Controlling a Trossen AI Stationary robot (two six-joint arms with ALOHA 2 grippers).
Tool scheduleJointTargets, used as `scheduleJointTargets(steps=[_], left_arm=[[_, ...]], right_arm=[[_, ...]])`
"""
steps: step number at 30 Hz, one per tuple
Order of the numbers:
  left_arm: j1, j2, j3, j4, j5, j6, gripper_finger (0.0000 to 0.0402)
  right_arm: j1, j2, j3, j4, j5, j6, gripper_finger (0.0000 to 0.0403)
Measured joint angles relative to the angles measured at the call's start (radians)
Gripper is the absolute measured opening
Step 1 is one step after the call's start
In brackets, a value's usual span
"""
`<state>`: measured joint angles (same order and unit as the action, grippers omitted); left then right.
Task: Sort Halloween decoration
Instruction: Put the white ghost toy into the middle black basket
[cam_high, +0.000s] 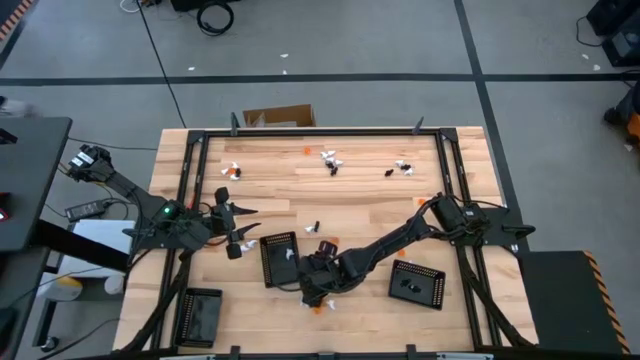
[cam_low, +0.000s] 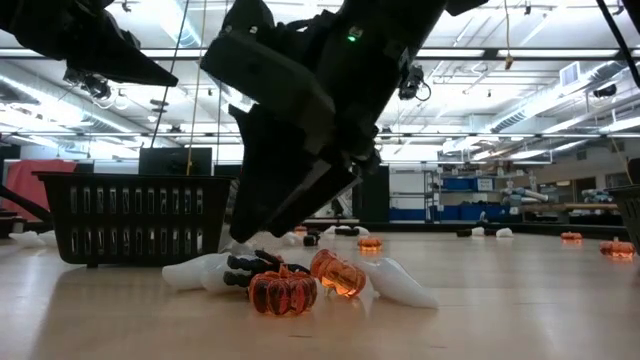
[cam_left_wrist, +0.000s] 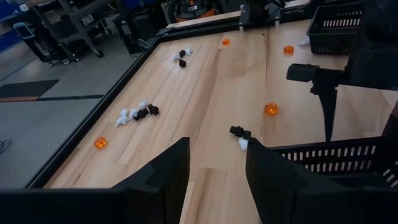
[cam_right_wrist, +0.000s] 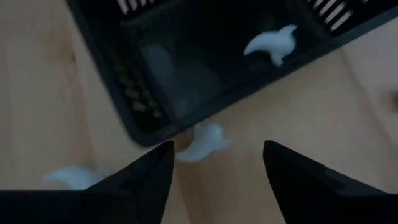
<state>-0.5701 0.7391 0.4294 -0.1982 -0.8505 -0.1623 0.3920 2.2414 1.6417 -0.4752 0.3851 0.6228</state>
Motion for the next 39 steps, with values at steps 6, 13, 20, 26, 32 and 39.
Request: scheduleJointTargets(steps=[6, 13, 20, 26, 32, 39], left_arm=[[0.000, 0.000, 0.000, 0.000, 0.000, -0.002, 0.0162], [0.000, 0.000, 0.000, -0.001, 0.000, -0.001, 0.0162], [0.000, 0.000, 0.000, -0.001, 0.000, -0.001, 0.0162], [0.000, 0.000, 0.000, -0.002, 0.000, 0.000, 0.0162], [0.000, 0.000, 0.000, -0.002, 0.000, 0.000, 0.0162], [0.000, 0.000, 0.000, -0.005, 0.000, 0.000, 0.0162]], right_arm=[[-0.001, -0.001, -0.041, 0.080, -0.010, -0.021, 0.0256], [-0.005, -0.001, -0.085, 0.110, -0.023, 0.005, 0.0254], [-0.012, -0.002, -0.085, 0.084, 0.015, -0.012, 0.0252], [-0.015, -0.014, -0.084, 0.014, 0.014, -0.037, 0.0252], [-0.017, -0.018, -0.087, 0.075, -0.021, -0.044, 0.0252], [-0.016, -0.018, -0.087, 0.136, -0.009, -0.051, 0.0252]])
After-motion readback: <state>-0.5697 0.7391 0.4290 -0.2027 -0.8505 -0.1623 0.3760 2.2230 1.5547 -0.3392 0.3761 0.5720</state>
